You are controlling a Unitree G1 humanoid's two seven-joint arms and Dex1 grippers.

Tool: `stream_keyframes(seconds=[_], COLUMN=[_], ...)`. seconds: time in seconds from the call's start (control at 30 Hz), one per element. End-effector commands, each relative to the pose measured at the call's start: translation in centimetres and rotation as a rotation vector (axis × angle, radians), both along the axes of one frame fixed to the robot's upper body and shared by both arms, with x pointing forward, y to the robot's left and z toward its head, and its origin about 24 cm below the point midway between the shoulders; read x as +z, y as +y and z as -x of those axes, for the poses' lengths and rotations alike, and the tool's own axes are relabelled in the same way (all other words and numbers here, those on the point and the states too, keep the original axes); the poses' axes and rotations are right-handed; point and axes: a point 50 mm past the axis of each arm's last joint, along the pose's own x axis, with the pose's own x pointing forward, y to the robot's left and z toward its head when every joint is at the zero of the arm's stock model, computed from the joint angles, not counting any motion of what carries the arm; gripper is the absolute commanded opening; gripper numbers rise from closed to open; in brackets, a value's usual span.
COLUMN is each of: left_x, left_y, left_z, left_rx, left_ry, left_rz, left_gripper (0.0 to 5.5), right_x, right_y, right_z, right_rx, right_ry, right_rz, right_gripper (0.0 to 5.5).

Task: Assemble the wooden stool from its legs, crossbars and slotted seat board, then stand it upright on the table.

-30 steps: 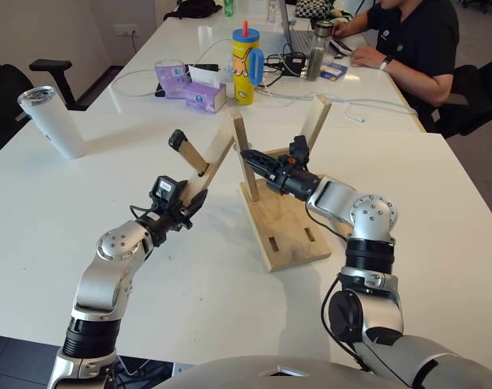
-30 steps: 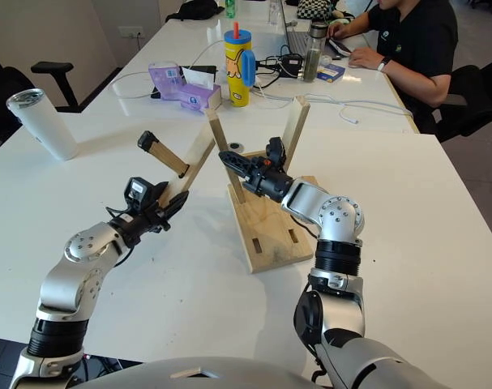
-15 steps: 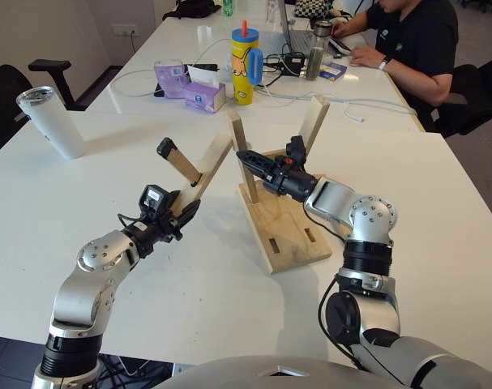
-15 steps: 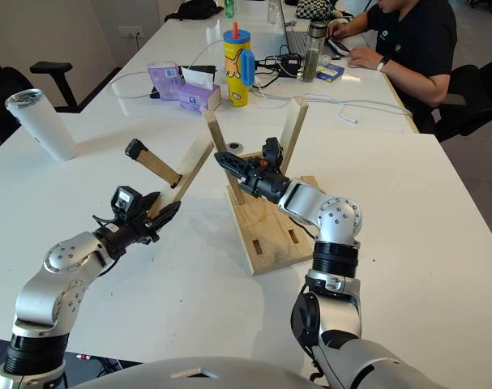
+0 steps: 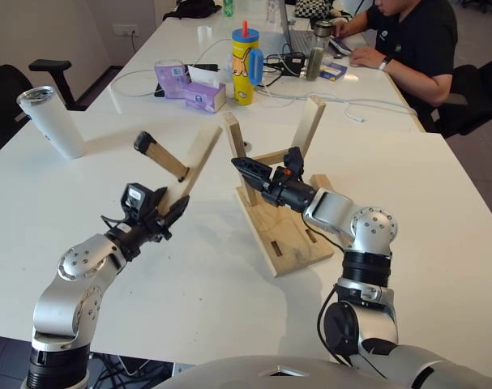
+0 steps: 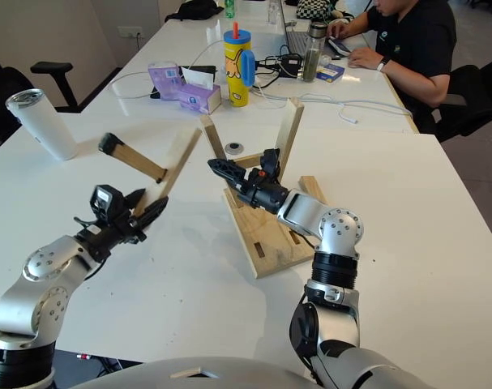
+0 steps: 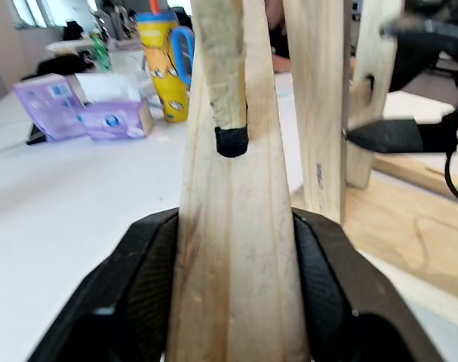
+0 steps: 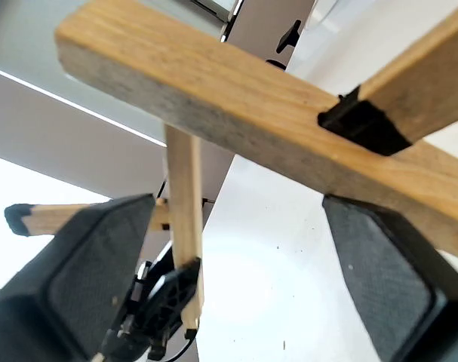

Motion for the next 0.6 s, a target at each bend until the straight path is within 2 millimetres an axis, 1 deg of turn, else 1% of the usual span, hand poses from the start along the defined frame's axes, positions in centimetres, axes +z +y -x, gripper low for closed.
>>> stream_keyframes(seconds=[0.03, 0.13, 0.23, 0.3, 0.47, 0.6], left_x=[2.7, 3.5, 3.2, 3.1, 3.4, 2.7], left_y=[-0.9, -1.7, -2.1, -2.3, -3.7, -4.8], left_z=[-0.2, 0.3, 0.7, 0.8, 0.7, 1.0], left_rx=[-0.027, -0.090, -0.119, -0.119, -0.172, -0.221], left_ry=[-0.135, -0.165, -0.141, -0.135, -0.153, -0.131], left_rz=[0.047, 0.047, 0.020, -0.002, -0.059, -0.071], left_gripper=[2.05, 2.05, 2.05, 2.05, 2.05, 2.05], right_x=[0.5, 1.3, 3.9, 4.9, 5.4, 5.5], right_y=[-0.2, -0.6, -1.9, -2.6, -2.3, -2.0], right_z=[0.0, -0.2, -0.1, 0.2, 0.5, 0.5], right_rx=[-0.012, -0.030, -0.051, -0.043, -0.024, -0.016], right_ry=[-0.019, -0.059, -0.181, -0.231, -0.274, -0.282], right_rz=[-0.005, -0.042, -0.196, -0.244, -0.220, -0.220], right_gripper=[4.09, 4.09, 4.09, 4.09, 4.09, 4.09])
